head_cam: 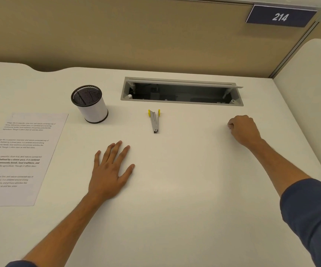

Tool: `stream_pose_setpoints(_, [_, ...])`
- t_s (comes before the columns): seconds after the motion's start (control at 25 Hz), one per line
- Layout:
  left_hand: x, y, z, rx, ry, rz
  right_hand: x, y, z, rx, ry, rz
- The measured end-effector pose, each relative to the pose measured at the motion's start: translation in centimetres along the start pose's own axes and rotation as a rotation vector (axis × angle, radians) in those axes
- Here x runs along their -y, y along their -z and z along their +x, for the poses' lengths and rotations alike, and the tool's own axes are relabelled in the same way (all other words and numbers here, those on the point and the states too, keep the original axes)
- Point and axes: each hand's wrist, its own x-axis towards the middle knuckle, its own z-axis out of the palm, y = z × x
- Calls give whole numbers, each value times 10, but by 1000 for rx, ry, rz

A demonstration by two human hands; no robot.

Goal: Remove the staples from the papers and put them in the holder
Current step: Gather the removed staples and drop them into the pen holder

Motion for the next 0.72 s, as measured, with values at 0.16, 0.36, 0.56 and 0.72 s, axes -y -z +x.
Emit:
stream_pose_setpoints(0.16, [0, 0, 0, -4, -2, -4, 4, -10, -3, -38, -33, -30])
stream_pose_setpoints(0.36, [1, -1, 0, -5, -3, 4, 1, -10, -7, -140, -64, 123])
stream_pose_setpoints(0.56, [1, -2, 0, -8, -8, 5, -15, -4, -10, -221, -495, 939])
stream_pose_setpoints(0.72, [1, -2, 0, -11, -4, -3, -20, 9, -15, -192, -759, 1538])
